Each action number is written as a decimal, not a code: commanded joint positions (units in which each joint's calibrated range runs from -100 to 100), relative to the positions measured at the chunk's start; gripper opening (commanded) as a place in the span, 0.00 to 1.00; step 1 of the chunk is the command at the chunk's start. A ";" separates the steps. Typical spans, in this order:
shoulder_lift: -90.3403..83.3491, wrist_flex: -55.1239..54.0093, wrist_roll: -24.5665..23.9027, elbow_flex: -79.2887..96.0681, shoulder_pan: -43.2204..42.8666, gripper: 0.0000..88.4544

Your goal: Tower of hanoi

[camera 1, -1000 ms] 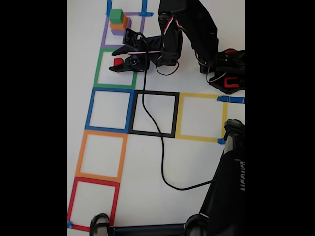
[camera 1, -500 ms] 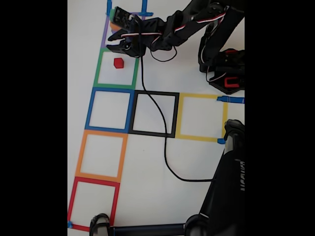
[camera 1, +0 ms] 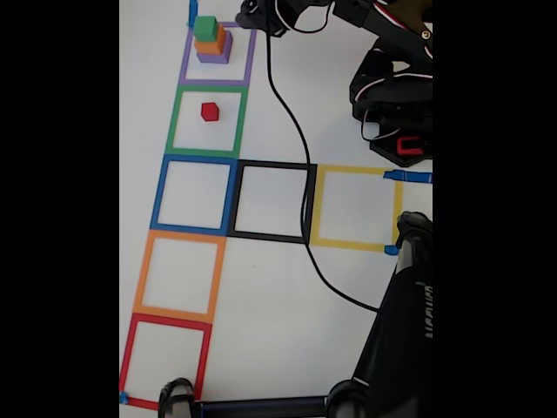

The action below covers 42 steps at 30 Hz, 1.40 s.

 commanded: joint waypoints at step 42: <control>32.80 -83.24 0.00 29.92 4.63 0.42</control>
